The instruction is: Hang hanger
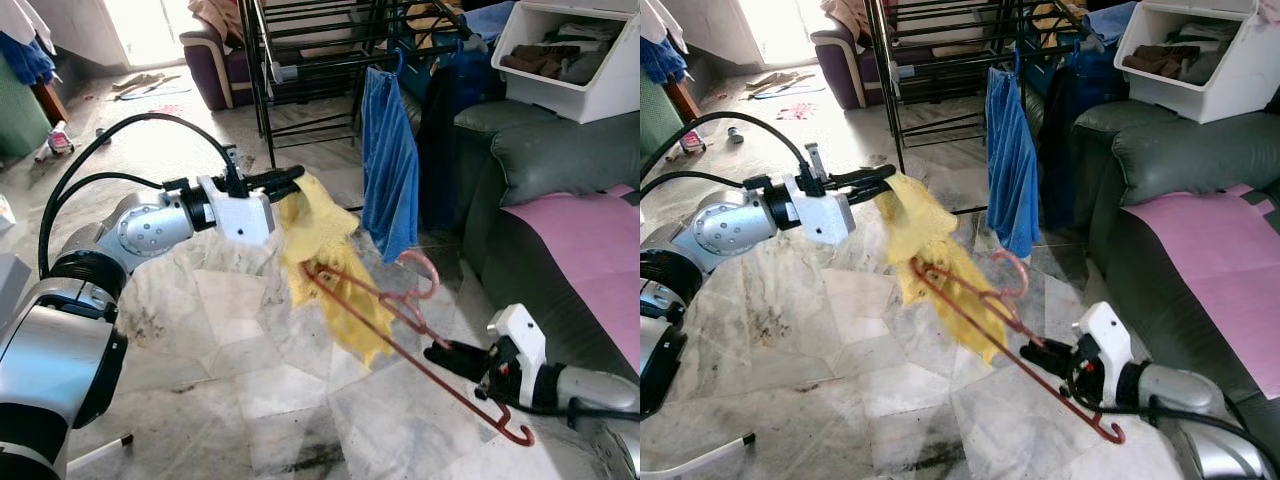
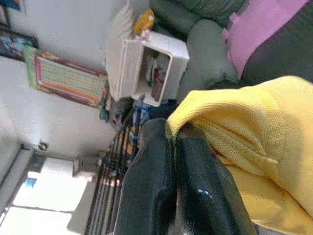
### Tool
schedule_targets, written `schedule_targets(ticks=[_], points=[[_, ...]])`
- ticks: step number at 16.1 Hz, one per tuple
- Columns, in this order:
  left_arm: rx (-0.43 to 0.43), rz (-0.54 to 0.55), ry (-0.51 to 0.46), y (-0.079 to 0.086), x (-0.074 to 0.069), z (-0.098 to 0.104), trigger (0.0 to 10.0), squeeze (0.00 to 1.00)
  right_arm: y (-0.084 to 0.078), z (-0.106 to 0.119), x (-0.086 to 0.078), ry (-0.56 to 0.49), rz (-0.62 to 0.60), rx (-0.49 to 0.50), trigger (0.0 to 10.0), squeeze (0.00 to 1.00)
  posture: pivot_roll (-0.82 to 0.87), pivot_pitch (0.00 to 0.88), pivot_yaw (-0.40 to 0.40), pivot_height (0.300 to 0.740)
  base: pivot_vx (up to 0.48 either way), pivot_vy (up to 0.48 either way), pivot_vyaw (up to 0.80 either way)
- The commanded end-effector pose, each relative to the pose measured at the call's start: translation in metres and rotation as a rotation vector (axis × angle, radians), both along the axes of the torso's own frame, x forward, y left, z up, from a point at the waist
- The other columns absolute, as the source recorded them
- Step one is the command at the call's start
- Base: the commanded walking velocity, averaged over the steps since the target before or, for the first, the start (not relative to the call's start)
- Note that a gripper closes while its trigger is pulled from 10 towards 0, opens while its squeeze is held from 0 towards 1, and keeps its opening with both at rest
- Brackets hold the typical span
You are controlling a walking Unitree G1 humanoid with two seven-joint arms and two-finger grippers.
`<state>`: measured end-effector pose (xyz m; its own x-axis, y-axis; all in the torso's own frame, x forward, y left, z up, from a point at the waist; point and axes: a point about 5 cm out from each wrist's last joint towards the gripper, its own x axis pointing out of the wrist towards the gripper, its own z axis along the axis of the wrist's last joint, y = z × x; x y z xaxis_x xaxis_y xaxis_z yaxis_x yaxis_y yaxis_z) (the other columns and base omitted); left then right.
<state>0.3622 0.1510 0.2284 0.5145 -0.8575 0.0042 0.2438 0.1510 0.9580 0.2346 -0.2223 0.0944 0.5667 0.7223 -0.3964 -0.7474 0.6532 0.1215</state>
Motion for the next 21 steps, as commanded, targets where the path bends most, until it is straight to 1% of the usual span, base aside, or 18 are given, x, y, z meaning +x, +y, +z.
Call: schedule_targets(ticks=[1, 3, 5, 7, 8, 9, 12, 14, 15, 17, 18, 21], points=[[-0.02, 0.018, 0.004, 0.003, 0.002, 0.004, 10.0, 0.0, 0.003, 0.01, 0.0, -0.028, 0.038, 0.003, 10.0, 0.0, -0.01, 0.037, 0.064, 0.74, 0.0, 0.0, 0.0], [-0.021, 0.057, 0.072, 0.003, 0.005, -0.002, 10.0, 0.0, 0.009, 0.02, -0.004, -0.039, 0.11, 0.018, 10.0, 0.0, -0.02, 0.034, 0.065, 0.74, 0.0, 0.0, 0.0], [-0.061, 0.066, 0.107, 0.001, 0.007, -0.003, 10.0, 0.0, 0.011, 0.025, 0.002, -0.072, 0.094, 0.01, 10.0, 0.0, -0.03, 0.033, 0.064, 0.74, 0.0, 0.0, 0.0], [-0.075, 0.051, 0.129, -0.002, 0.007, -0.003, 10.0, 0.0, 0.011, 0.023, 0.005, -0.084, 0.079, -0.01, 10.0, 0.0, -0.02, 0.034, 0.062, 0.74, 0.0, 0.0, 0.0], [-0.071, 0.05, 0.133, -0.002, 0.007, -0.004, 10.0, 0.0, 0.01, 0.023, 0.005, -0.087, 0.077, -0.021, 10.0, 0.0, -0.02, 0.034, 0.062, 0.74, 0.0, 0.0, 0.0], [-0.042, 0.059, 0.148, -0.001, 0.007, -0.005, 10.0, 0.0, 0.009, 0.022, 0.005, -0.089, 0.079, -0.046, 10.0, 0.0, -0.02, 0.035, 0.061, 0.74, 0.0, 0.0, 0.0], [-0.015, 0.115, 0.179, 0.007, 0.01, -0.01, 10.0, 0.0, 0.007, 0.026, 0.007, -0.099, 0.082, -0.065, 10.0, 0.0, -0.02, 0.034, 0.062, 0.74, 0.0, 0.0, 0.0], [0.017, 0.178, 0.207, 0.012, 0.013, -0.015, 10.0, 0.0, 0.006, 0.03, 0.008, -0.098, 0.096, -0.061, 10.0, 0.0, -0.02, 0.034, 0.062, 0.74, 0.0, 0.0, 0.0], [0.014, 0.195, 0.221, 0.013, 0.014, -0.017, 10.0, 0.0, 0.006, 0.033, 0.008, -0.094, 0.109, -0.047, 10.0, 0.0, -0.02, 0.033, 0.061, 0.74, 0.0, 0.0, 0.0], [-0.009, 0.196, 0.259, 0.013, 0.013, -0.023, 10.0, 0.0, 0.006, 0.036, 0.007, -0.079, 0.128, -0.03, 10.0, 0.0, -0.03, 0.033, 0.063, 0.74, 0.0, 0.0, 0.0], [-0.013, 0.19, 0.26, 0.013, 0.013, -0.023, 10.0, 0.0, 0.002, 0.035, 0.012, -0.102, 0.085, -0.055, 10.0, 0.0, -0.03, 0.033, 0.063, 0.74, 0.0, 0.0, 0.0], [-0.034, 0.174, 0.254, 0.008, 0.014, -0.018, 10.0, 0.0, 0.002, 0.023, 0.012, -0.087, 0.076, -0.094, 10.0, 0.0, -0.02, 0.033, 0.06, 0.74, 0.0, 0.0, 0.0]])
